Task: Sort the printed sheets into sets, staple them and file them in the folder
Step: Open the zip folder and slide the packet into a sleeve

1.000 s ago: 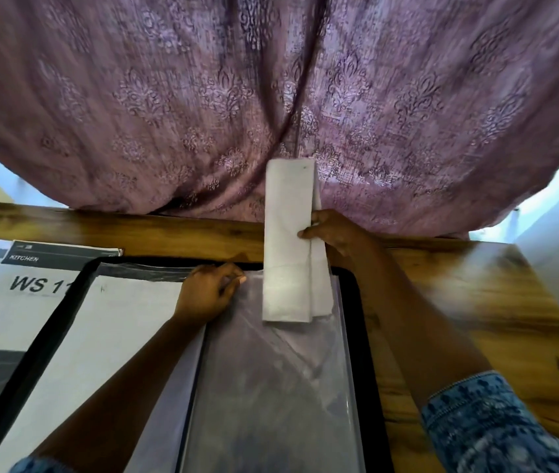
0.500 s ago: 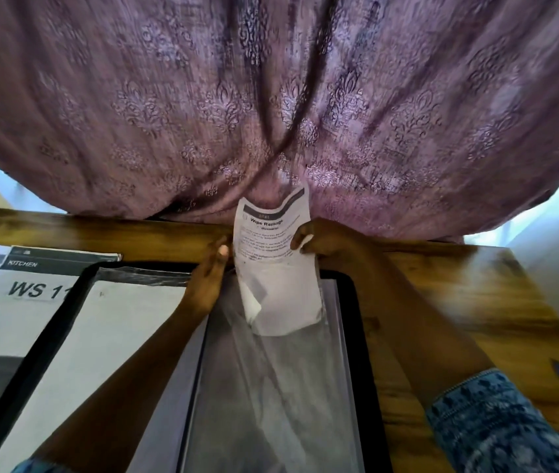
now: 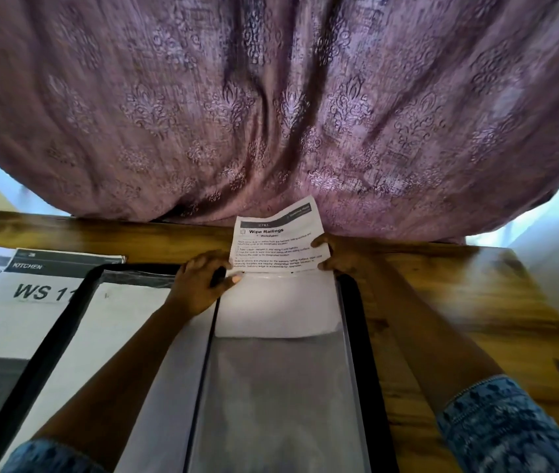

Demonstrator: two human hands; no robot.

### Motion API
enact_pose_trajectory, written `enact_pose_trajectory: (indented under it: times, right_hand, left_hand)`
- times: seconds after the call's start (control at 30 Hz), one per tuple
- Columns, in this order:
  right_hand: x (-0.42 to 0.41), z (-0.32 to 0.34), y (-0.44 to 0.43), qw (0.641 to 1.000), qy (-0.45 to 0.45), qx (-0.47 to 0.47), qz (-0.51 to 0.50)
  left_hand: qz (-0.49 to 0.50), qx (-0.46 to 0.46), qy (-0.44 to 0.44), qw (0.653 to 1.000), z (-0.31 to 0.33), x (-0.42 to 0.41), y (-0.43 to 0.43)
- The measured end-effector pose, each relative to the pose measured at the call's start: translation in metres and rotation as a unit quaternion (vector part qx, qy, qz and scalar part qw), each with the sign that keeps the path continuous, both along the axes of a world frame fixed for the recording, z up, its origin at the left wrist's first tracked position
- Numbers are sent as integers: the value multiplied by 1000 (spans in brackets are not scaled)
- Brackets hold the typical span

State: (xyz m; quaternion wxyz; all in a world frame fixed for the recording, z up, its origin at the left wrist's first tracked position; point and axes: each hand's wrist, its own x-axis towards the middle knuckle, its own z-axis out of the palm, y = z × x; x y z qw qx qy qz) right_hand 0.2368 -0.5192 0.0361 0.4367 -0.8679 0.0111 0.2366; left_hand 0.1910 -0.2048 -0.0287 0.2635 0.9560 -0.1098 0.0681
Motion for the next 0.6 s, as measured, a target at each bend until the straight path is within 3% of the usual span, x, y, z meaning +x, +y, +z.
enact_pose_trajectory:
  times: [0.1,0.2,0.37,0.43,0.53,0.6]
  right_hand:
    - [-6,-4,6,991,-80,-108,-7]
    - [-16,-2,22,944,-250,-215,-22]
    - [-46,11,53,922,-336,-188,-42]
    - [-78,1,79,910,-380,-167,-2]
    - [-124,-29,111,924,-293,-208,131]
    - [-134,-53,94,922,-246,-275,120]
  left_hand:
    - [7,-57,-28,998,-3,1,3]
    - [-9,-9,-24,1000,-13,2,6]
    - [1,20,-2,1000,-12,-2,3]
    - [11,28,1,1000,-9,-4,1]
    - [6,56,7,998,-7,-6,0]
    - [8,65,15,998,-5,-7,-1]
